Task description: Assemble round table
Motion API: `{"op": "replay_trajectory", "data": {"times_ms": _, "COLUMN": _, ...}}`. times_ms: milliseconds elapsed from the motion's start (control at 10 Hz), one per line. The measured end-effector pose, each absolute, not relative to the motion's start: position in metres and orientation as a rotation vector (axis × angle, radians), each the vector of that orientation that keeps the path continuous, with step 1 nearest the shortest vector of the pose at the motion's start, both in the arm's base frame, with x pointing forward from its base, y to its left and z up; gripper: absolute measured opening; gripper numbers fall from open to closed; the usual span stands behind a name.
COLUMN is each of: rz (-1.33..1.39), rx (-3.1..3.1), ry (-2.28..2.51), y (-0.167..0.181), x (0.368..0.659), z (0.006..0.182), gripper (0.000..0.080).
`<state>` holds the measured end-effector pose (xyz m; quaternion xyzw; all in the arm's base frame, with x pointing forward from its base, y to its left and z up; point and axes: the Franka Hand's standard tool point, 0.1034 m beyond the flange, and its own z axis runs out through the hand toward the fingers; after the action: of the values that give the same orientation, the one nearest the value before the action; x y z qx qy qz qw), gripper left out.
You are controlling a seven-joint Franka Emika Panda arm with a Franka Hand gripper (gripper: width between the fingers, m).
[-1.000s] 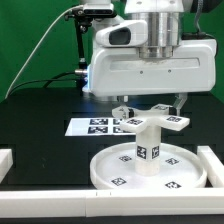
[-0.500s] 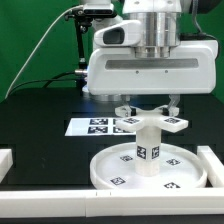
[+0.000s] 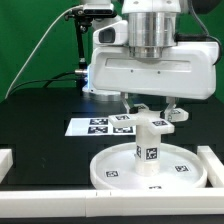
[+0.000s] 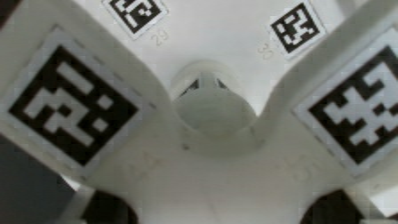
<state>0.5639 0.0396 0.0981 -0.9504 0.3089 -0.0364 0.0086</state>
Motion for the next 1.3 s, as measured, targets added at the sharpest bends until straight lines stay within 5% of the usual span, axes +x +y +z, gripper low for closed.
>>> {"op": "replay_trajectory", "data": {"times_ms": 600, "rz": -0.057, "rx": -2.444, "ry": 1.868, "y": 0.040, "x": 0.563, "z": 0.098, "gripper": 0.0442}}
{"op": "replay_trajectory", "data": {"times_ms": 1000, "rz": -0.057, "rx": -2.313, "ry": 2.029, "y": 0.041, "x": 0.563, "z": 0.098, "gripper": 0.0442}}
{"op": "replay_trajectory", "data": {"times_ms": 1100, "rz": -0.057, "rx": -2.314, "ry": 2.027, "y": 0.041, "x": 0.563, "z": 0.098, "gripper": 0.0612}}
{"op": "replay_trajectory", "data": {"times_ms": 1300, "rz": -0.036, "rx": -2.311, "ry": 1.977, "y": 0.050, "x": 0.565, "z": 0.121, "gripper": 0.0642}}
